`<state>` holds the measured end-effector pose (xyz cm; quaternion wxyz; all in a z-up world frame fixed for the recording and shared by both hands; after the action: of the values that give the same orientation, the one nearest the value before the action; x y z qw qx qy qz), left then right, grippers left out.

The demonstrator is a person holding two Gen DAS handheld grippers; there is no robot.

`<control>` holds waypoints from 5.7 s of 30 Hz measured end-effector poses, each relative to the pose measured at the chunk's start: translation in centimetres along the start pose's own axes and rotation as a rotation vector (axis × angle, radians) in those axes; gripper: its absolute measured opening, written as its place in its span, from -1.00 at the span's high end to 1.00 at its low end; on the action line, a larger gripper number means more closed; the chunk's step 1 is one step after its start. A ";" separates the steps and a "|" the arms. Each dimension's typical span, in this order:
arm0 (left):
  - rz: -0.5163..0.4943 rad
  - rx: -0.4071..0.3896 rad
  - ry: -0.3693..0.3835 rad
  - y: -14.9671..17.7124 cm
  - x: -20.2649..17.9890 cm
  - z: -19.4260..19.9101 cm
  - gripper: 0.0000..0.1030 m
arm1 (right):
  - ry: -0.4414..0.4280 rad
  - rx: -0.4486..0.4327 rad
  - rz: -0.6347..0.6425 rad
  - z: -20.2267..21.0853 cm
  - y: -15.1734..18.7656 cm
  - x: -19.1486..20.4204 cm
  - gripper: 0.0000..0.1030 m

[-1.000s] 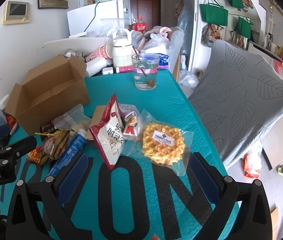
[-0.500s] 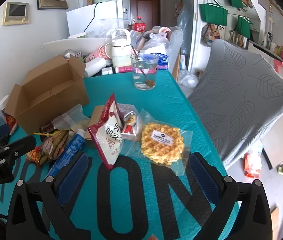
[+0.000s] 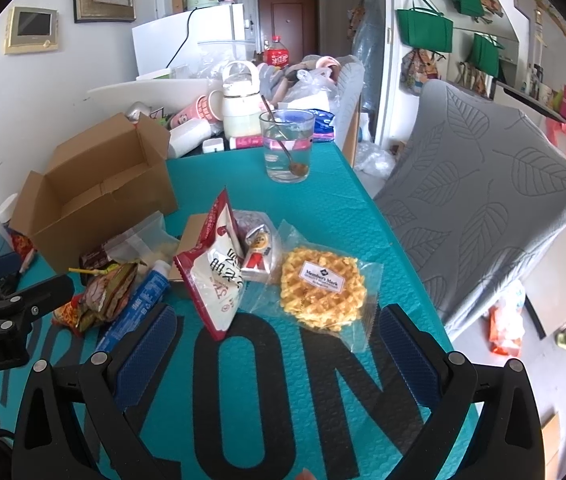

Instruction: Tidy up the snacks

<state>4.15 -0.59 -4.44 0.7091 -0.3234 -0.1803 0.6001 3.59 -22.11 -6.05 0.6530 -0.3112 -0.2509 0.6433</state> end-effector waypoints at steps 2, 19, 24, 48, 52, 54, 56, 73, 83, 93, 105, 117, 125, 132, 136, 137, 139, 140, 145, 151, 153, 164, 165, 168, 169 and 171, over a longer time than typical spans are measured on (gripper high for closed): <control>0.000 0.002 0.002 0.0 -0.1 0.0 -1.00 | 0.001 -0.002 -0.001 0.1 0.0 -0.1 -1.00; -0.004 0.000 0.014 0.4 -0.2 0.3 -1.00 | -0.003 0.001 0.019 0.3 0.3 0.3 -1.00; 0.003 -0.001 0.015 1.0 0.3 0.5 -1.00 | -0.008 0.007 0.032 0.3 0.7 0.8 -1.00; 0.148 0.050 -0.074 5.8 9.1 0.8 -1.00 | -0.232 0.140 0.146 -3.4 4.0 11.1 -0.98; 0.193 0.066 -0.099 6.8 10.8 0.6 -1.00 | -0.266 0.168 0.158 -4.4 4.3 12.9 -0.97; 0.206 0.073 -0.113 7.1 11.4 0.4 -1.00 | -0.275 0.179 0.176 -5.0 4.4 13.9 -0.92; 0.221 0.073 -0.114 7.3 11.9 0.4 -1.00 | -0.276 0.186 0.184 -5.7 4.4 14.6 -0.91; 0.195 0.091 -0.028 6.4 10.4 -3.7 -1.00 | -0.261 0.262 0.223 -6.9 5.6 13.7 0.29; 0.168 0.139 0.012 6.2 9.0 -6.7 -0.28 | -0.226 0.276 0.205 -6.3 6.1 10.8 0.42; 0.135 0.147 0.034 6.8 8.0 -6.1 -0.06 | -0.246 0.255 0.221 -5.7 6.7 10.8 0.42; 0.084 0.241 0.114 10.1 4.8 -3.6 -0.06 | -0.290 0.279 0.193 -3.0 9.3 7.9 0.45; 0.084 0.241 0.092 9.8 3.7 -4.6 -0.11 | -0.337 0.227 0.150 -1.8 8.1 7.6 0.17; 0.077 0.248 0.064 9.3 3.8 -5.3 -0.15 | -0.324 0.210 0.174 -3.8 6.7 9.1 0.17; 0.076 0.234 0.058 8.8 4.3 -5.8 -0.15 | -0.303 0.219 0.197 -5.0 6.7 9.6 0.17; 0.088 0.221 0.058 8.6 4.7 -5.9 -0.10 | -0.282 0.204 0.215 -5.3 6.5 9.7 0.45; 0.089 0.223 0.056 8.5 4.8 -5.9 -0.08 | -0.276 0.198 0.221 -5.3 6.4 9.7 0.45; 0.102 0.216 0.066 8.5 5.1 -5.6 -0.04 | -0.274 0.196 0.230 -5.2 6.4 9.7 0.45; 0.111 0.212 0.073 8.5 5.2 -5.5 -0.01 | -0.276 0.197 0.232 -5.1 6.4 9.7 0.45; 0.147 0.216 0.105 8.6 5.6 -4.8 0.01 | -0.303 0.207 0.200 -4.3 6.9 9.2 0.45; 0.140 0.194 0.122 8.4 5.0 -3.8 0.03 | -0.324 0.202 0.172 -2.7 7.1 8.5 0.45; 0.144 0.205 0.132 8.3 4.7 -3.4 0.03 | -0.327 0.194 0.173 -2.0 7.0 8.4 0.45; 0.132 0.094 0.142 5.0 4.4 -0.2 0.03 | -0.382 0.106 0.192 1.8 4.5 8.8 0.45; 0.132 0.084 0.142 4.6 4.4 -0.1 0.03 | -0.390 0.098 0.197 2.0 4.1 9.1 0.45; 0.134 0.011 0.144 2.9 4.8 0.9 0.03 | -0.412 0.068 0.214 2.4 2.6 10.0 0.45; 0.135 -0.004 0.142 2.4 5.0 1.1 0.03 | -0.421 0.057 0.221 2.5 2.1 10.4 0.45; 0.137 -0.038 0.133 1.2 5.6 1.6 0.03 | -0.439 0.033 0.237 2.8 1.0 11.2 0.45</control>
<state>3.45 5.31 -4.79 0.6706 -0.3876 -0.1216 0.6207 1.42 -10.74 -5.73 0.5080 -0.1808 -0.3381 0.7713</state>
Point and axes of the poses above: each gripper's, at about its wrist camera, not at the fingertips, and z roughly against the way its jaws point, x to its left, y to its underside, the point moved 6 cm from there along -z, roughly the way its jaws point, and after that the axes turned 8 degrees about y, right-handed, at the moved point
